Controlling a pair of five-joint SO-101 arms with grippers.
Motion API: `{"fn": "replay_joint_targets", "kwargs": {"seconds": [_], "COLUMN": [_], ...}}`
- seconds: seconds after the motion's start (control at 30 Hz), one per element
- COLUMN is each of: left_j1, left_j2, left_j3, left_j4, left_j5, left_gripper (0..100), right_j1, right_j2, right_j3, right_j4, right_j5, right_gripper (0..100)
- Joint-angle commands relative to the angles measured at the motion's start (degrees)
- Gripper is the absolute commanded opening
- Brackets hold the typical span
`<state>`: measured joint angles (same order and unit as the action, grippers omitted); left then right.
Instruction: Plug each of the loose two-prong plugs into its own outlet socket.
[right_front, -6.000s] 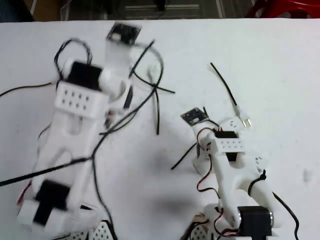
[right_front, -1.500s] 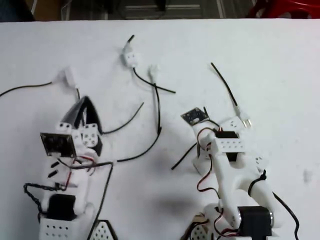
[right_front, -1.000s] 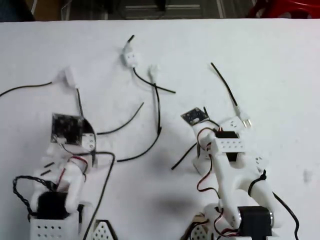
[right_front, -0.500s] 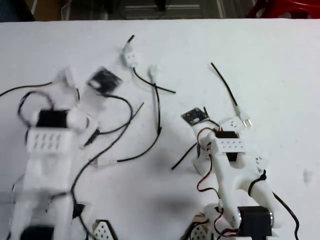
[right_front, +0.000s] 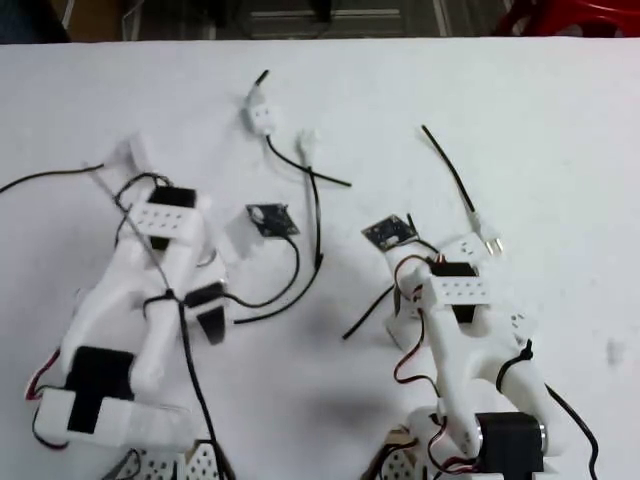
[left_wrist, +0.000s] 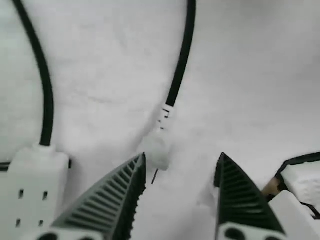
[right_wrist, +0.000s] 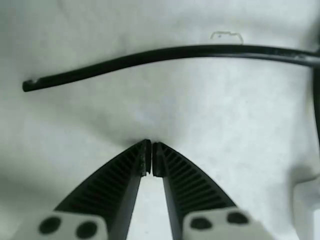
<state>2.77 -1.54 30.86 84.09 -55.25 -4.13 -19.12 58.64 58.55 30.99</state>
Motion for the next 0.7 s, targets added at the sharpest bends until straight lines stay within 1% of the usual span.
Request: {"fn": "replay_joint_targets", "kwargs": {"seconds": [0.0, 0.1, 0.27, 0.4, 0.47, 0.57, 0.67], "left_j1": [0.48, -1.19, -3.74, -5.49, -5.49, -5.23, -5.05], "left_j2": [3.82, 10.07, 18.51, 25.27, 27.82, 30.90, 33.45], "left_j3": [-1.85, -2.90, -13.45, -19.34, -22.33, -25.58, -26.99], "left_j4": [-3.25, -6.59, -1.23, -0.09, 3.60, 7.56, 11.96], "left_j5": [-0.44, -0.35, -0.35, -0.35, -0.79, -1.58, -7.47], "left_gripper": [23, 23, 23, 23, 23, 16, 9], "right_j1": [-0.04, 0.04, 0.04, 0.04, 0.04, 0.04, 0.04], "right_j2": [-0.66, -0.66, -0.66, -0.66, -0.66, -0.66, -0.66], "right_j3": [0.18, 0.18, 0.18, 0.18, 0.18, 0.18, 0.18], "right_j4": [-0.04, -0.04, -0.04, -0.04, -0.04, -0.04, -0.04], "right_j5": [0.26, 0.26, 0.26, 0.26, 0.26, 0.26, 0.26], "right_gripper": [2.0, 2.0, 2.0, 2.0, 2.0, 2.0, 2.0]}}
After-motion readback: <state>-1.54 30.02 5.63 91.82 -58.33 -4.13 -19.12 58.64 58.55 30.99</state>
